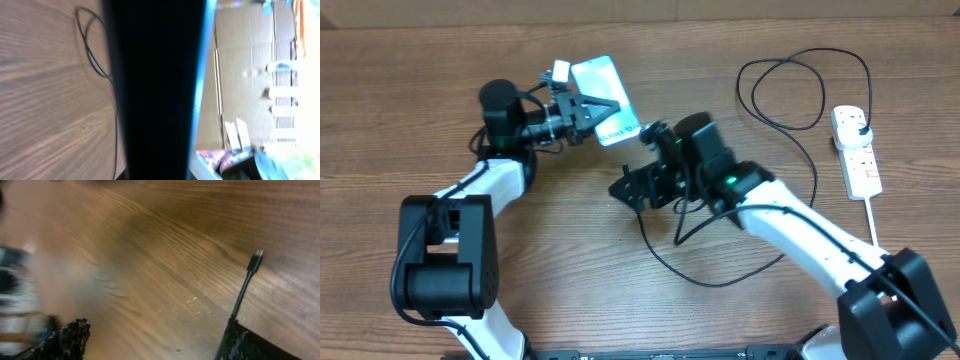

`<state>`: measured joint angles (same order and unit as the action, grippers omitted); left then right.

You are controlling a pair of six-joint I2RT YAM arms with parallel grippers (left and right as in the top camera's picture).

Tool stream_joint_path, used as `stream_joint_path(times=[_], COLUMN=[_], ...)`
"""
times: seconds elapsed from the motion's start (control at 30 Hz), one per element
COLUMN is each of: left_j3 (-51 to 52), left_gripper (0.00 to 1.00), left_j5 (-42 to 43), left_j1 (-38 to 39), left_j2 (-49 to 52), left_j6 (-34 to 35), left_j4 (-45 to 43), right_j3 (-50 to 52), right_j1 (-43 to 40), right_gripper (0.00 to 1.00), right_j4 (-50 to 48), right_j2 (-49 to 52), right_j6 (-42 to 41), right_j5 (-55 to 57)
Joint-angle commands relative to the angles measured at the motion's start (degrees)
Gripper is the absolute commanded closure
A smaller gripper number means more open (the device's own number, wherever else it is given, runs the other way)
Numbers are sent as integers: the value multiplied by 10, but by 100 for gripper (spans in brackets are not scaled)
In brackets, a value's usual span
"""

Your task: Plug charger to phone and switch on socket

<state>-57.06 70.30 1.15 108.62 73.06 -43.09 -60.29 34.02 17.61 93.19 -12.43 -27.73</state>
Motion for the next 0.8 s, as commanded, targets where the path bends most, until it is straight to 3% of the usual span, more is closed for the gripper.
stream_joint_path(times=[0.0,0.27,0.77], left_j3=[-11,-11,-11], left_gripper=[96,96,96], left_j5=[-6,-1,12], left_j1=[-33,-61,-61], left_j2=[-15,-15,-15], left_j6=[-13,-11,-11], left_j4=[-2,-2,-2], right_j3=[-1,-40,-119], right_j1=[44,83,83], right_gripper=[8,5,5], right_j4=[-2,-3,-7], right_j2=[3,77,218], right_j6=[57,115,112], right_j5=[194,348,350])
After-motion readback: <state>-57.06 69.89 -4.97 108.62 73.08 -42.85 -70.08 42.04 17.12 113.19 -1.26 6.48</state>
